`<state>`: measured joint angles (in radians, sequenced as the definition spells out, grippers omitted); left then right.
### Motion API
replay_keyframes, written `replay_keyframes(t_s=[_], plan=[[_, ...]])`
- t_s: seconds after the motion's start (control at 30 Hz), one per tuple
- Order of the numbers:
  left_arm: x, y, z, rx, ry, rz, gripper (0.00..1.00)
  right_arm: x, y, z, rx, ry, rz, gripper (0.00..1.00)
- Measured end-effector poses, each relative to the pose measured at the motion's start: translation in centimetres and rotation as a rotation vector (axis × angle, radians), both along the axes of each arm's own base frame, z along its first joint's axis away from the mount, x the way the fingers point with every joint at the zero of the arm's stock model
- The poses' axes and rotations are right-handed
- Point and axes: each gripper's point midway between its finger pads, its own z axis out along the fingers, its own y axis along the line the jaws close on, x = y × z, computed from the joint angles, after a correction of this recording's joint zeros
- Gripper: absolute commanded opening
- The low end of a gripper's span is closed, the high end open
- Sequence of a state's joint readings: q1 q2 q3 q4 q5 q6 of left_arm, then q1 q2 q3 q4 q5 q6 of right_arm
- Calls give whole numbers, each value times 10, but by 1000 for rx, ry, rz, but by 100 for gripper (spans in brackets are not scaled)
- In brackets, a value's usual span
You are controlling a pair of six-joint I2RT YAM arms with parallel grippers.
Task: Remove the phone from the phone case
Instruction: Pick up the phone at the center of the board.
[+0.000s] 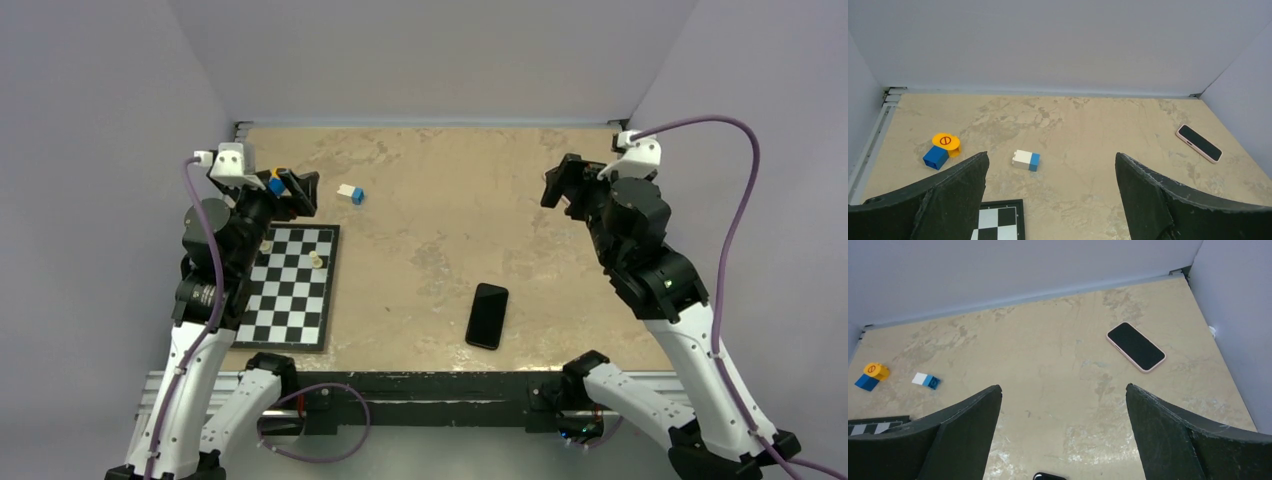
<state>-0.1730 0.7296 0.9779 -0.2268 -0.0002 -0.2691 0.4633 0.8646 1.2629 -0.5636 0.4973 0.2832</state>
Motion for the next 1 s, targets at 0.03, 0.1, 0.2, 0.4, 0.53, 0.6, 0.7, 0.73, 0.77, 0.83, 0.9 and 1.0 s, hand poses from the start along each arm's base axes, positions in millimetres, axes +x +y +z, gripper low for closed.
replay_keyframes(t_s=[0.03, 0.1, 0.2, 0.4, 0.53, 0.6, 0.7, 0.73, 0.77, 0.83, 0.9, 1.0], plan=[[1, -1, -1, 0, 3, -5, 100, 2, 1, -4, -4, 10, 2, 99], [2, -4, -3, 2, 9, -19, 100, 6, 5, -14, -15, 43, 9, 99], [2, -6, -3, 1, 11, -30, 100, 15, 12, -31, -27, 102, 17, 98], [3, -9, -5, -5, 20, -47, 100, 34, 36, -107, -40, 355, 38, 99], [5, -11, -8, -6, 30, -56, 100, 33, 54, -181, -30, 590, 57, 94], [6, -13, -10, -12, 38, -61, 100, 26, 65, -225, -13, 732, 73, 89], [8, -16, -13, -19, 50, -76, 100, 11, 78, -279, 15, 904, 94, 82], [8, -17, -13, -19, 54, -80, 100, 4, 81, -295, 28, 960, 101, 82], [9, -18, -14, -19, 58, -84, 100, -2, 85, -310, 44, 1009, 108, 82], [9, -19, -16, -21, 63, -91, 100, -15, 91, -332, 76, 1088, 117, 82], [9, -20, -16, -22, 63, -95, 100, -29, 95, -349, 92, 1146, 113, 82], [8, -21, -15, -25, 63, -102, 100, -43, 99, -360, 94, 1184, 107, 83]])
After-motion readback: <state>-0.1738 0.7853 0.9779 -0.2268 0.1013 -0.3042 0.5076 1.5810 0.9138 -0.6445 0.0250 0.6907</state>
